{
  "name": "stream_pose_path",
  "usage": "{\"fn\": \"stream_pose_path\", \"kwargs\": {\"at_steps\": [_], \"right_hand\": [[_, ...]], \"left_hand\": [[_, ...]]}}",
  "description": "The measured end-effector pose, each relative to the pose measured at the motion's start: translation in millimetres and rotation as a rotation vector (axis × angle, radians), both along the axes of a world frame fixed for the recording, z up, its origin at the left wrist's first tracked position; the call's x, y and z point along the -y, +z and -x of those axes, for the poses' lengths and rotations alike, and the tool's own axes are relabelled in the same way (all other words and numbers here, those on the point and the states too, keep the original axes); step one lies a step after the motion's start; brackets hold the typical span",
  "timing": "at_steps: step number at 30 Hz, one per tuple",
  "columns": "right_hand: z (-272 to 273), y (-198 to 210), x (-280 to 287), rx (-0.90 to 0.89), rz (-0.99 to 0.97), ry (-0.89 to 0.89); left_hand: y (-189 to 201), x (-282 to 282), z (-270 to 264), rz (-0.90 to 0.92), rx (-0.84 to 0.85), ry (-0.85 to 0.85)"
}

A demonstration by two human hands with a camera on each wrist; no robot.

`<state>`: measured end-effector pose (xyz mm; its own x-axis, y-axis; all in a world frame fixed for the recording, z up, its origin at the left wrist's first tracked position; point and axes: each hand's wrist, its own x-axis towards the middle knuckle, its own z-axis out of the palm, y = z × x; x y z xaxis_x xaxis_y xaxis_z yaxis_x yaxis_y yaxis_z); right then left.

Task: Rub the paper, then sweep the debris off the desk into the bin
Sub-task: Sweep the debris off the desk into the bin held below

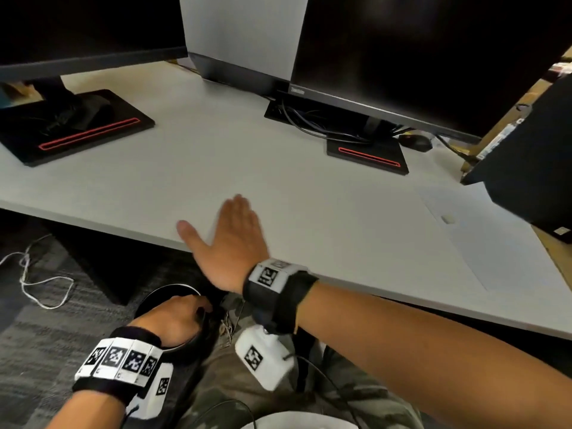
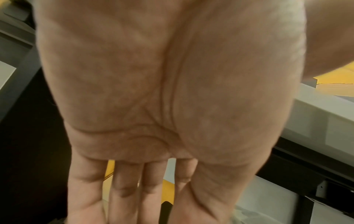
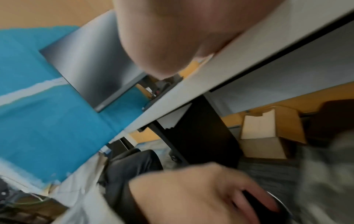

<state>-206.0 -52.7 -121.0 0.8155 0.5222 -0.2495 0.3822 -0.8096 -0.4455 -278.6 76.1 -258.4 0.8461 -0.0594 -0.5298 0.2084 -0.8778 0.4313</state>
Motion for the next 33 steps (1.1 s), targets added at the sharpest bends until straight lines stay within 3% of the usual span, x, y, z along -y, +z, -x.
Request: {"fn": "stream_pose_path", "kwargs": {"at_steps": [3,6,10,12,18,23,27,31,33], "right_hand": [[-19,16,-8,-0.043,-0.087,0.039],[-47,28,35,0.068,-0.08,-0.062],[-56,17,106,0.063,0.212,-0.292],[-41,6,116,0.061,0.305,-0.297],[-6,-9,19,0.087,0.091,-0.141],[-12,5,-44,-0.039,-0.073,0.028],[-55,32,5,0.027,-0.044,-0.068],[-98,27,97,-0.002,0.245,-0.372],[-95,15,112,-0.016,0.323,-0.398]], "left_hand": [[-5,-6,1,-0.008,-0.02,0.03],[-10,-9,0,0.032,-0.026,0.066],[-13,-7,-1,0.042,-0.027,0.068],[-13,-6,-1,0.056,-0.032,0.063],[-9,-1,1,0.017,0.009,0.012],[-2,-5,5,0.027,0.022,0.017],[-4,-8,2,0.009,-0.026,0.04],[-11,-7,1,0.064,-0.034,0.069],[-13,-5,1,0.081,-0.037,0.08]]}}
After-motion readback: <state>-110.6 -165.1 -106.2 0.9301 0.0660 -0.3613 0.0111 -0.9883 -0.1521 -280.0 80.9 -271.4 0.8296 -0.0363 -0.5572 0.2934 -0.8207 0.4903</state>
